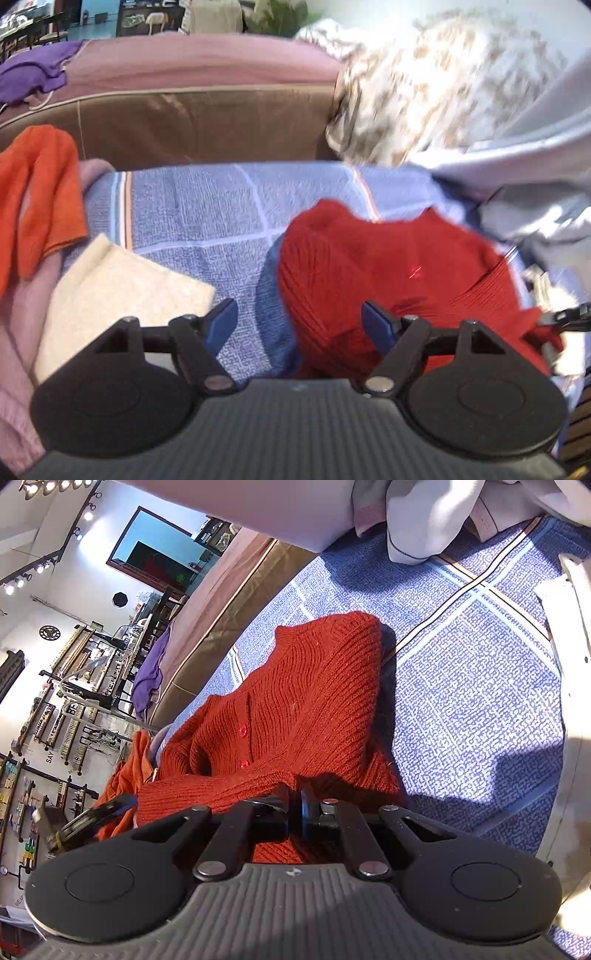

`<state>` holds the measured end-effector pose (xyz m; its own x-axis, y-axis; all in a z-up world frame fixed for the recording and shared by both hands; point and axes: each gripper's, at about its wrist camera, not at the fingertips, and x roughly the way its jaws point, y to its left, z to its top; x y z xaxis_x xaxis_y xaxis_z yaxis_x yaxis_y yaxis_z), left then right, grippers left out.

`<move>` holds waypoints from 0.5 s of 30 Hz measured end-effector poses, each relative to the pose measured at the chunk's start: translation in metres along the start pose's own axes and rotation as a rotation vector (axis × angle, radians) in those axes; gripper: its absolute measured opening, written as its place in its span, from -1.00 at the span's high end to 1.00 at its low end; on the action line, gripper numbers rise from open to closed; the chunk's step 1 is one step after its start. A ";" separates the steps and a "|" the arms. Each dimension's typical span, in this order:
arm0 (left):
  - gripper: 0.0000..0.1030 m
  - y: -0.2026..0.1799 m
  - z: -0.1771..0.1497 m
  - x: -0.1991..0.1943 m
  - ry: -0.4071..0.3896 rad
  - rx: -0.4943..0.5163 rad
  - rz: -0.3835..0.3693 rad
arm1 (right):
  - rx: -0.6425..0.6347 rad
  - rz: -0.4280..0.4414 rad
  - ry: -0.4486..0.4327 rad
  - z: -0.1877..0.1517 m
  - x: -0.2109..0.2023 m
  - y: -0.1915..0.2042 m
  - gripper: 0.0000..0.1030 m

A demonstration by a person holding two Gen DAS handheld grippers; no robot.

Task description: Fold small clothes

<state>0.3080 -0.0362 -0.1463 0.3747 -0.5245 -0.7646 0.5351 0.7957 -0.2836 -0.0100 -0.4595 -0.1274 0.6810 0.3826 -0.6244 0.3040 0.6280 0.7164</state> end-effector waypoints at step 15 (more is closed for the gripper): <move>1.00 0.016 0.127 0.001 -0.195 -0.030 0.161 | -0.080 0.120 0.012 0.014 -0.003 0.004 0.79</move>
<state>0.4128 -0.0623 -0.0778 0.5938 -0.4360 -0.6762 0.4350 0.8810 -0.1860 -0.0012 -0.4677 -0.1181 0.7007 0.4660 -0.5402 0.1667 0.6293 0.7591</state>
